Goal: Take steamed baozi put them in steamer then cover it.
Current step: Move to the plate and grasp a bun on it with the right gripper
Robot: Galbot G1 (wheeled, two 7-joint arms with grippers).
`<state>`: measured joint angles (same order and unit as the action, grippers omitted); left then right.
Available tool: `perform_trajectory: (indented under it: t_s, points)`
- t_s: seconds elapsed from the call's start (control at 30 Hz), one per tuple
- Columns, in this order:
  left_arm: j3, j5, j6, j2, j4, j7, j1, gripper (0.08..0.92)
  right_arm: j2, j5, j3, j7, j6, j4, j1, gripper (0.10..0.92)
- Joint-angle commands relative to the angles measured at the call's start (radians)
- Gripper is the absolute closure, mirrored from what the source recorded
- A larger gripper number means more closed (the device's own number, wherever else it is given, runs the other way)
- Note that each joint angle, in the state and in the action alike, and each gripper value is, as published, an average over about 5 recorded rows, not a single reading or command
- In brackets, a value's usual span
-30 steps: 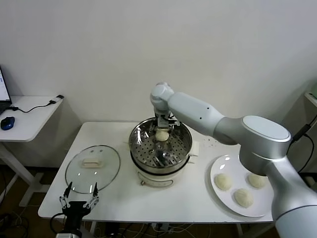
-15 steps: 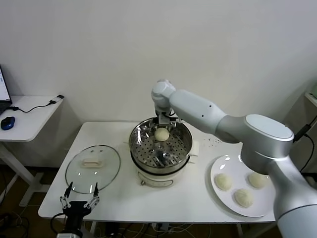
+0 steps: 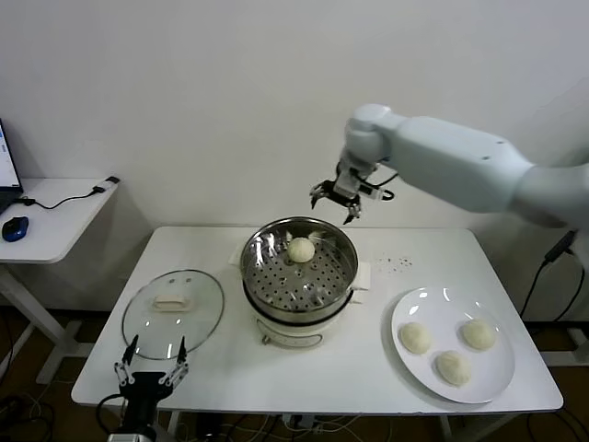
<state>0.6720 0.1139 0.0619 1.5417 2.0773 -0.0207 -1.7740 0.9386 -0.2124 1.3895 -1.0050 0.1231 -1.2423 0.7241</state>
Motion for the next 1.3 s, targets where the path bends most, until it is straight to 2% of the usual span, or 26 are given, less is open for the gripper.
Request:
perform_trajectory:
  t_s: [0.03,0.23,0.4,0.53,0.73,1.3]
  points:
    - [-0.003,0.003,0.002,0.001,0.003,0.000,-0.002,0.177,-0.343,-0.415,0.170,0.099,-0.465,-0.223,0.114,0.203]
    - [-0.007,0.011,0.005,0.005,0.005,-0.001,-0.011,0.177,-0.495,-0.393,0.141,0.046,-0.489,-0.261,-0.029,0.203]
    - [-0.005,0.013,0.008,0.005,0.003,-0.001,-0.019,0.177,-0.547,-0.255,-0.024,0.001,-0.463,-0.237,-0.301,0.203]
    - [-0.003,0.014,0.007,0.004,0.001,-0.002,-0.020,0.177,-0.522,-0.151,-0.158,-0.014,-0.441,-0.194,-0.468,0.203]
    - [-0.001,0.017,0.008,0.007,-0.003,-0.002,-0.021,0.177,-0.436,-0.090,-0.229,-0.009,-0.427,-0.130,-0.578,0.203]
    - [0.007,0.017,0.012,0.011,-0.018,-0.004,-0.025,0.177,-0.298,-0.067,-0.257,0.010,-0.424,-0.043,-0.646,0.203]
